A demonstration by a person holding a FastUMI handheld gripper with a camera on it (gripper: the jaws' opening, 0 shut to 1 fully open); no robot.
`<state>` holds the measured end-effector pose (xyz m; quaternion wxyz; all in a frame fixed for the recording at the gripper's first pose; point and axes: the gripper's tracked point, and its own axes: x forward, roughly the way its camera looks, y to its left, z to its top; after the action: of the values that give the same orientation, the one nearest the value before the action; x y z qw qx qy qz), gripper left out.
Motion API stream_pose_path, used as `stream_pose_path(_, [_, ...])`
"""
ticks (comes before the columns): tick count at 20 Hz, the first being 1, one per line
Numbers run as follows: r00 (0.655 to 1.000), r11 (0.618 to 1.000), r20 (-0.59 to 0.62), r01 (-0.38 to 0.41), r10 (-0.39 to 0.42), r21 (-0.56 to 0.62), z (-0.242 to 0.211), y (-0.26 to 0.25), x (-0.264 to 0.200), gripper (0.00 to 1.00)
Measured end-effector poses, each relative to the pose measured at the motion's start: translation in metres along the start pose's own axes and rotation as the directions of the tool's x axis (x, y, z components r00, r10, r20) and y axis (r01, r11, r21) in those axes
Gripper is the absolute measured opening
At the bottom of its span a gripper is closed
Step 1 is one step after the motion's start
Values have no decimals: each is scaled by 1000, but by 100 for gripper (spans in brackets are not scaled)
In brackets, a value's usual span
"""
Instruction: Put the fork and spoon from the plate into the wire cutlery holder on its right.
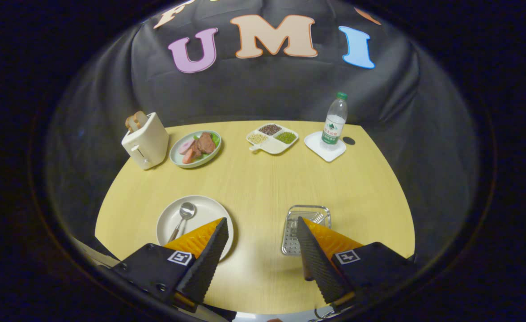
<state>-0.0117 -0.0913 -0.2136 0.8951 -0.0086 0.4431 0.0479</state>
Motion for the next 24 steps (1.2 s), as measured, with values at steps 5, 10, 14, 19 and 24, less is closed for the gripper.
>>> stream_pose_path(5, [996, 998, 80, -37, 40, -42, 0, 40, 2, 99])
stream_pose_path(10, [992, 995, 97, -69, 75, -70, -11, 82, 9, 98])
stream_pose_path(14, [987, 993, 120, -101, 108, -63, -13, 111, 18, 99])
stream_pose_path(19, [977, 994, 185, -95, 103, -50, -15, 134, 35, 99])
stream_pose_path(24, [981, 990, 140, -126, 134, -67, -34, 163, 54, 99])
